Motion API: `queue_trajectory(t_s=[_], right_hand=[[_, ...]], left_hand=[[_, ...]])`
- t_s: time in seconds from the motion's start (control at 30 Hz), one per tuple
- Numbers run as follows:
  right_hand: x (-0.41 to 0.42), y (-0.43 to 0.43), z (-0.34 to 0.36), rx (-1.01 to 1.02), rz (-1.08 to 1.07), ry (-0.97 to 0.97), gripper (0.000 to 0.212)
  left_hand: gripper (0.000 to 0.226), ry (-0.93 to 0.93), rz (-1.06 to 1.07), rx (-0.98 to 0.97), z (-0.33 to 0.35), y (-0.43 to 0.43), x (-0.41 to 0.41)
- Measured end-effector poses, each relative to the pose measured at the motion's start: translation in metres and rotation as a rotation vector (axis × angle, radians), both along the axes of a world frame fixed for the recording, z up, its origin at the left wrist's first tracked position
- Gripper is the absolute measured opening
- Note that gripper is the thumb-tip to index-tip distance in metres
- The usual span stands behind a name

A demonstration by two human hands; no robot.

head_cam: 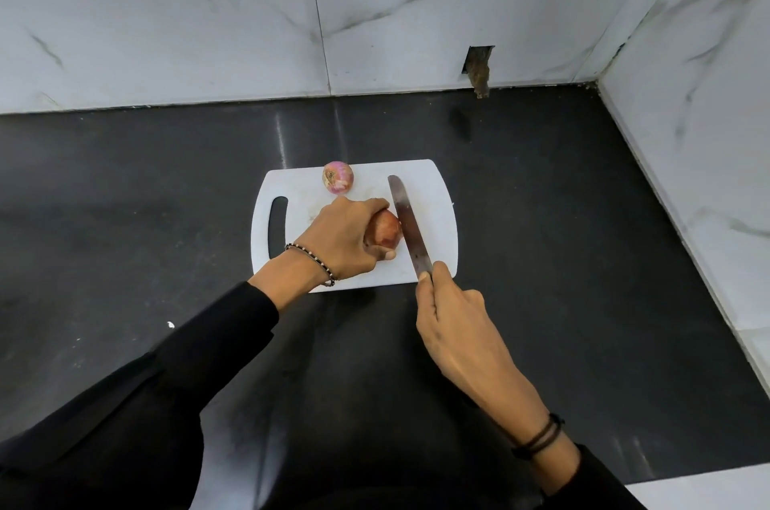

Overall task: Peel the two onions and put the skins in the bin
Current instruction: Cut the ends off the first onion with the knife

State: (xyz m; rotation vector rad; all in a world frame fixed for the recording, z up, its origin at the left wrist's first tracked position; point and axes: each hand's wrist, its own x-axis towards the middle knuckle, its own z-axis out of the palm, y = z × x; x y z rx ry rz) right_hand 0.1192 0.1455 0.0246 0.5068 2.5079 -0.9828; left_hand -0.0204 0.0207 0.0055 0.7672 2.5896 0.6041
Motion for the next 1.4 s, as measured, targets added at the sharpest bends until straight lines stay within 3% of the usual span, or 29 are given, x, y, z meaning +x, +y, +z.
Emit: queue_trajectory(t_s=[0.33,0.53,0.73,0.9,1.0,1.27,1.4], right_hand=[[-0.035,-0.009,-0.008,0.054,0.032,0.022,0.025],[-0.039,-0.017,-0.016,0.161,0.028,0.043,0.02],[-0.021,-0.018,-0.014,0.16,0.025,-0.06,0.011],[-0.031,-0.021,-0.023,0.2,0.0,0.028,0.016],[-0.04,-0.02,-0.031,0.201,-0.001,0.078,0.031],[-0.05,-0.009,-0.04,0.073,-0.036,0.126,0.034],[-0.037,-0.003,-0.038,0.009,-0.035,0.159,0.025]], left_hand=[[0.069,-0.002,0.037,0.119,-0.011,-0.008,-0.003],[0.067,0.033,0.039,0.091,-0.012,-0.006,-0.004],[0.067,0.019,0.007,0.023,-0.009,-0.002,-0.007],[0.064,0.044,0.014,0.03,-0.007,-0.002,-0.006],[0.061,0.064,0.018,0.032,-0.008,0.0,-0.005],[0.056,0.104,-0.019,-0.006,-0.005,0.004,-0.004],[0.057,0.128,-0.044,-0.045,-0.005,0.008,-0.004]])
